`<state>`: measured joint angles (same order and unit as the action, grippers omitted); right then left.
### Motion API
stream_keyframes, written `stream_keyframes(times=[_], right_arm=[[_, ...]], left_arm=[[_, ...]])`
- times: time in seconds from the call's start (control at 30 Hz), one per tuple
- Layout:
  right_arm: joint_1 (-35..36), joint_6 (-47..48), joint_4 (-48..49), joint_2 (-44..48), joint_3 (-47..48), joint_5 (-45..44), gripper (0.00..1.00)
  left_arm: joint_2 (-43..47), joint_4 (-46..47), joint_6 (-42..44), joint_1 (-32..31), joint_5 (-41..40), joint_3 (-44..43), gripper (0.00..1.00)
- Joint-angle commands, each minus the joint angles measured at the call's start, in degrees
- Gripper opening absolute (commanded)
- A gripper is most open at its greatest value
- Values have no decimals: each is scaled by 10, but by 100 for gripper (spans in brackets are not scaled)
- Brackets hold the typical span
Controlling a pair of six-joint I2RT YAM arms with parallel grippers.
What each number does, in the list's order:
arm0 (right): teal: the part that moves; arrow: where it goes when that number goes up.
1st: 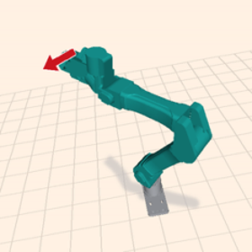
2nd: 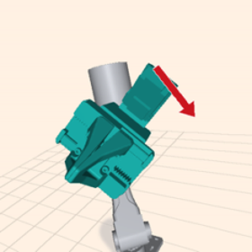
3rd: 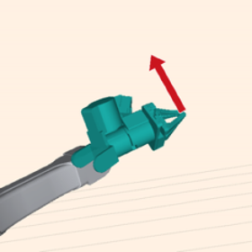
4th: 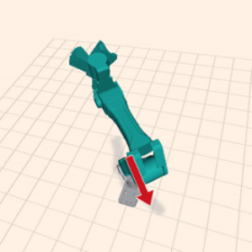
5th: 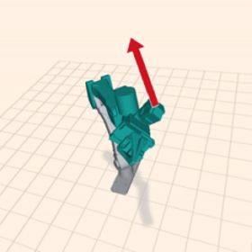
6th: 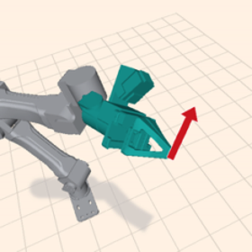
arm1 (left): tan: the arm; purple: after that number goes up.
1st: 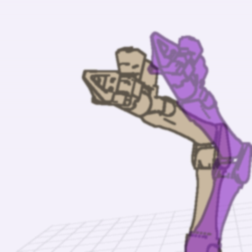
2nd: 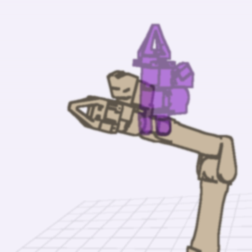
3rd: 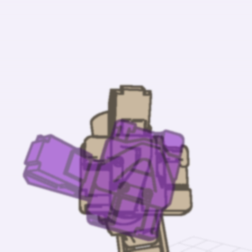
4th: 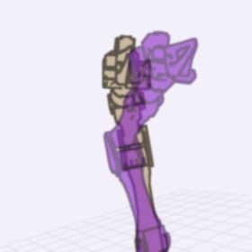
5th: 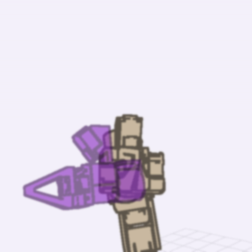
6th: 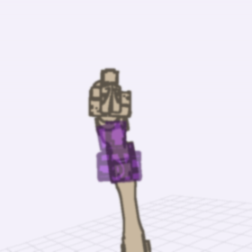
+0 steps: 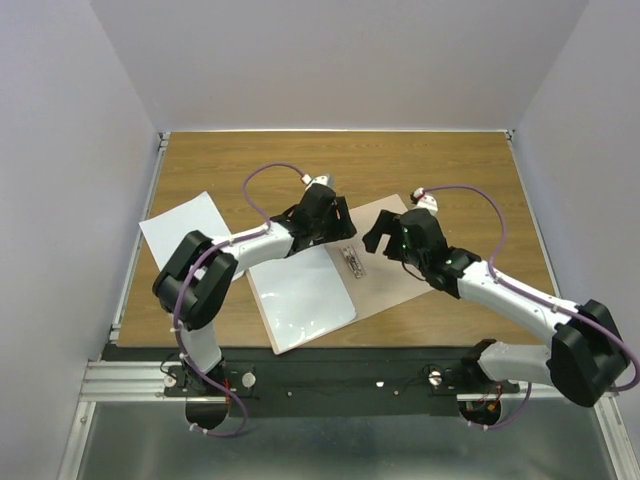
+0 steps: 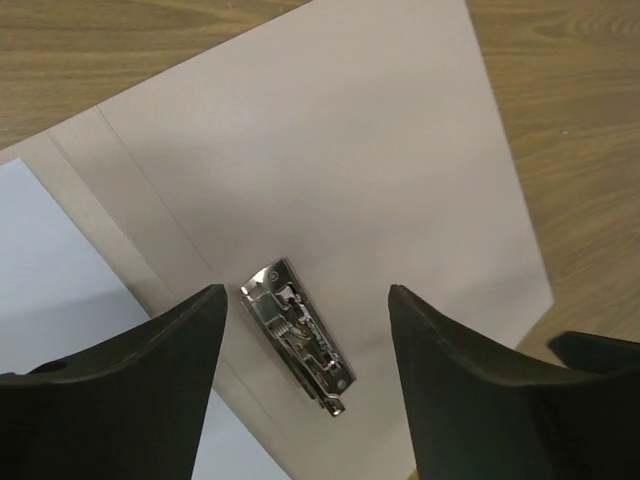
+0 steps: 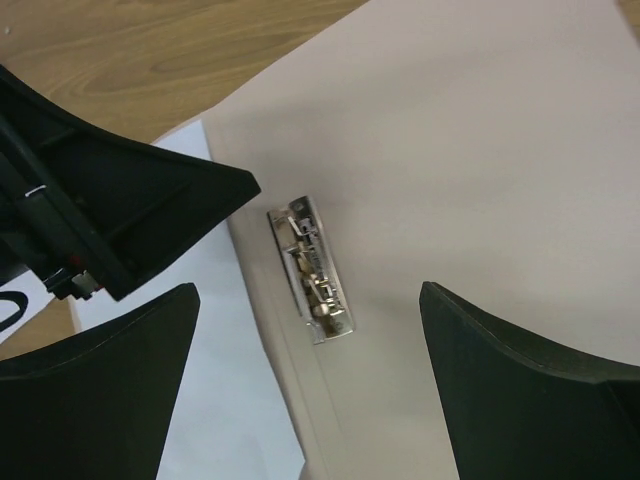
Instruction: Put the files into the folder
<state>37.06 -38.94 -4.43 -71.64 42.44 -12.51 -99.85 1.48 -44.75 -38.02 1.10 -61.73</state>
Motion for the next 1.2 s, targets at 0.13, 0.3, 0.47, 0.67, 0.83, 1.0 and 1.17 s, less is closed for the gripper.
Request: stream_keyframes(times=[0.13,0.3,0.47,0.67,0.83,1.0,1.17], right_arm=[[-1,-18,-28,56,-43,-109,100],[-1,-11,-31,50,-46,-115,100],[-1,-9,-34,55,-51,-123,100],[-1,-6,-34,62,-56,-125,100],[-1,-5,-35,59,-56,-121,100],[-1,-7,-36,57,-56,-119,100],[-1,-15,-36,59,-60,-119,100]], left_arm=[[-60,-98,-67,-19,-92,-41,54],[-82,-100,-75,-27,-88,-59,43],[-102,-115,-83,-30,-99,-75,41],[-116,-133,-92,-32,-115,-95,32],[-115,-142,-98,-37,-122,-96,27],[-124,-164,-107,-43,-131,-107,23],[-133,-187,-125,-57,-144,-116,16]])
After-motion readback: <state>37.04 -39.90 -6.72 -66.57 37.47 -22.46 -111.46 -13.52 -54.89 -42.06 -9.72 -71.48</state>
